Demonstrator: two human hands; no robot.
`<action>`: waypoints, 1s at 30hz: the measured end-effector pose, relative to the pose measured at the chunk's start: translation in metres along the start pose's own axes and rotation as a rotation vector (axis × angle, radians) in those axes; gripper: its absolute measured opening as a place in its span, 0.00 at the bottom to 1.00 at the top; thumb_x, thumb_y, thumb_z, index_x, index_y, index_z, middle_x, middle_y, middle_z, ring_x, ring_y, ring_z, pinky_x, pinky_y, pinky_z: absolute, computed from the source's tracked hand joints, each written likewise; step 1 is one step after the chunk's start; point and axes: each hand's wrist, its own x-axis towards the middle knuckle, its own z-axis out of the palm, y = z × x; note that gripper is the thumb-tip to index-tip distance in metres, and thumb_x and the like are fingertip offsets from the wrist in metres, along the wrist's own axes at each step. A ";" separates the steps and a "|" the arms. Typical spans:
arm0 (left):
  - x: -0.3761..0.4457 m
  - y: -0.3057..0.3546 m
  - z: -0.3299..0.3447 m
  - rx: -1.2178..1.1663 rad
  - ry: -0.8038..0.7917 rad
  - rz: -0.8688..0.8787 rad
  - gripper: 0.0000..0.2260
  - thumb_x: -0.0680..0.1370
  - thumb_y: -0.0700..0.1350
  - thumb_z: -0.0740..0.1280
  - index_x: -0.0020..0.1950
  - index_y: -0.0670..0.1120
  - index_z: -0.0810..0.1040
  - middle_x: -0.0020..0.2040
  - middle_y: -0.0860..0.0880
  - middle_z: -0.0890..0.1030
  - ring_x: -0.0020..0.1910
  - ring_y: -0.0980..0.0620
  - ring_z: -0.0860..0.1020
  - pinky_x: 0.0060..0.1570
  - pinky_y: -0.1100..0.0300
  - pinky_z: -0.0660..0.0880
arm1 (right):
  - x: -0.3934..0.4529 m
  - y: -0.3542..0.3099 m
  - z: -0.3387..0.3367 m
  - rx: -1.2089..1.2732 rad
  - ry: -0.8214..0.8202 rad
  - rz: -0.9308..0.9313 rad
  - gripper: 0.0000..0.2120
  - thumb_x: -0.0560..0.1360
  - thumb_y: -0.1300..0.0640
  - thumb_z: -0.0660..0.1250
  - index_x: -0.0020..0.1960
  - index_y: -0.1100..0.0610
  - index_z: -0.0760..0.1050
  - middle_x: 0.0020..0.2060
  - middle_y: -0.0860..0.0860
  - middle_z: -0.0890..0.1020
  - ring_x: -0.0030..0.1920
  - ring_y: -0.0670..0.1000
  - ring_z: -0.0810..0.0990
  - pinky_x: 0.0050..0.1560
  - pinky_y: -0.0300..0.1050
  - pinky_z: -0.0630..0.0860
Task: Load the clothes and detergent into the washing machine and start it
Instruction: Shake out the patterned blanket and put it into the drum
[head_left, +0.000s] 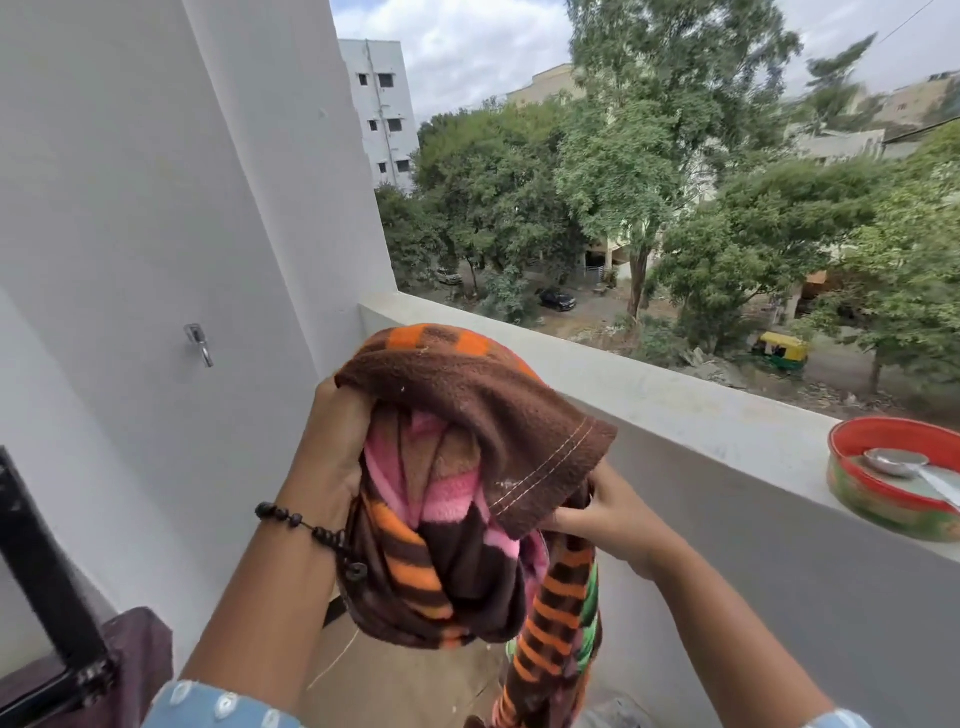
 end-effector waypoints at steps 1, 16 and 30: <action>-0.003 0.001 -0.002 0.066 0.005 0.009 0.09 0.61 0.45 0.75 0.40 0.46 0.87 0.46 0.42 0.85 0.47 0.46 0.82 0.55 0.49 0.80 | 0.003 0.001 0.000 -0.012 0.022 -0.020 0.22 0.70 0.62 0.77 0.54 0.41 0.75 0.48 0.32 0.82 0.53 0.37 0.80 0.47 0.29 0.75; -0.044 0.013 0.002 1.009 -0.311 0.041 0.07 0.65 0.51 0.68 0.36 0.50 0.84 0.41 0.48 0.86 0.41 0.54 0.80 0.46 0.54 0.77 | 0.006 -0.052 -0.006 -0.019 -0.530 -0.152 0.65 0.56 0.40 0.81 0.76 0.32 0.37 0.77 0.37 0.54 0.75 0.34 0.56 0.72 0.36 0.61; -0.066 -0.002 0.004 0.650 -0.273 -0.074 0.29 0.68 0.46 0.73 0.69 0.49 0.71 0.59 0.50 0.82 0.56 0.58 0.80 0.54 0.65 0.76 | 0.000 0.001 0.021 0.431 -0.150 -0.014 0.18 0.62 0.67 0.70 0.52 0.60 0.81 0.48 0.55 0.85 0.50 0.53 0.83 0.55 0.52 0.79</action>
